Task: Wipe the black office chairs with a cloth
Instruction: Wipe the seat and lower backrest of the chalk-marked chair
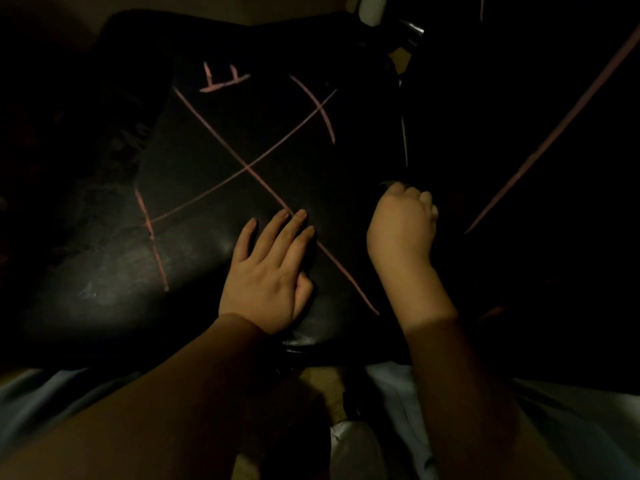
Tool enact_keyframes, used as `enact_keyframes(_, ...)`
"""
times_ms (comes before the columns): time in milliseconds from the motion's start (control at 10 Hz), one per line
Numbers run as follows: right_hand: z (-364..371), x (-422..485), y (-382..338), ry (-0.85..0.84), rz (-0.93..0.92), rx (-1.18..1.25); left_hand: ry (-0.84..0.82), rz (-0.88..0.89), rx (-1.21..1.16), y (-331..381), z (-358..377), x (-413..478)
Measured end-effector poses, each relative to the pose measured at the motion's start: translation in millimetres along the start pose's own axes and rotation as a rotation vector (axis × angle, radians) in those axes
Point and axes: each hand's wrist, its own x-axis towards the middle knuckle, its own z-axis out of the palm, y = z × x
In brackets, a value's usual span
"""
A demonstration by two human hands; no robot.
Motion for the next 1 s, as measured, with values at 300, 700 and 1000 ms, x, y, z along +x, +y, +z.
enact_keyframes(300, -8, -101, 23, -0.181, -0.028, -0.046, -0.026, -0.001, -0.002, -1, -1, -1)
enact_keyframes(700, 36, -168, 61, 0.017, -0.214, 0.391, -0.005, -0.009, -0.027, 1, -1, 0)
enact_keyframes(1000, 36, -117, 45, 0.04, -0.241, 0.479, -0.022, -0.016, -0.023, 1, -1, 1)
